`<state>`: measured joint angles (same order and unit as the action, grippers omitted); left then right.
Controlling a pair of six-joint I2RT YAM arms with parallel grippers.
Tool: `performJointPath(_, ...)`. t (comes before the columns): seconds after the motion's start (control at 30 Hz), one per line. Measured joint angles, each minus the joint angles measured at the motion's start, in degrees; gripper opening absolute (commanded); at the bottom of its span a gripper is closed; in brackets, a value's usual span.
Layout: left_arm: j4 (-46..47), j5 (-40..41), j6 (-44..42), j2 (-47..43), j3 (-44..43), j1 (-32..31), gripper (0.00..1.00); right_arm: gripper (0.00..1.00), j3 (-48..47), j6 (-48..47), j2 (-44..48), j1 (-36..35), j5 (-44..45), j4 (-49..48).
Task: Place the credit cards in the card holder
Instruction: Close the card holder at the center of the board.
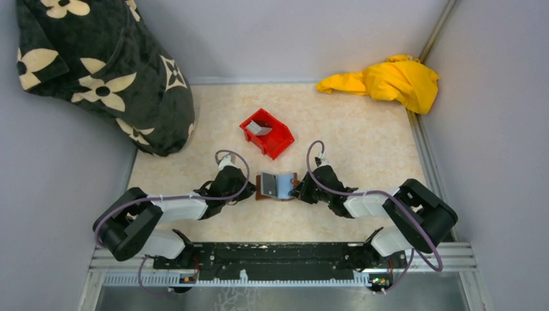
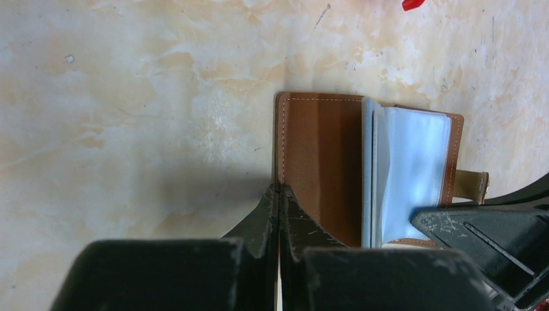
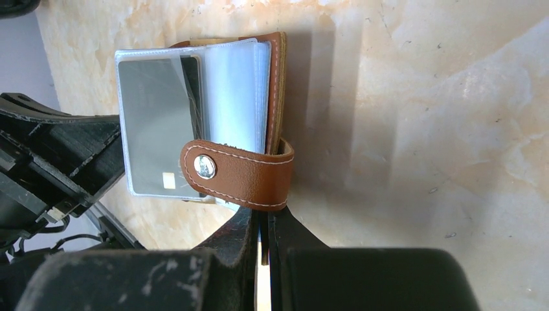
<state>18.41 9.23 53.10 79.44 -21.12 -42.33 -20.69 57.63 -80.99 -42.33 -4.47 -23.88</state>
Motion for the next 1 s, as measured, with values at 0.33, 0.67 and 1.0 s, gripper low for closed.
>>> performJointPath(0.33, 1.97, -0.35, 0.26, -2.69, 2.84, -1.05, 0.0, 0.0, 0.0, 0.0, -0.9, 0.13, -1.27, -0.33)
performJointPath(0.67, -3.52, 1.14, 1.25, -5.46, 1.86, -2.86, 0.0, 0.0, 0.0, -0.04, -2.21, 0.15, -2.73, -0.98)
performJointPath(1.0, -7.72, 5.4, 2.62, -11.54, 1.05, -4.57, 0.0, 0.0, -0.13, -0.07, -3.19, 0.15, -3.52, -2.21)
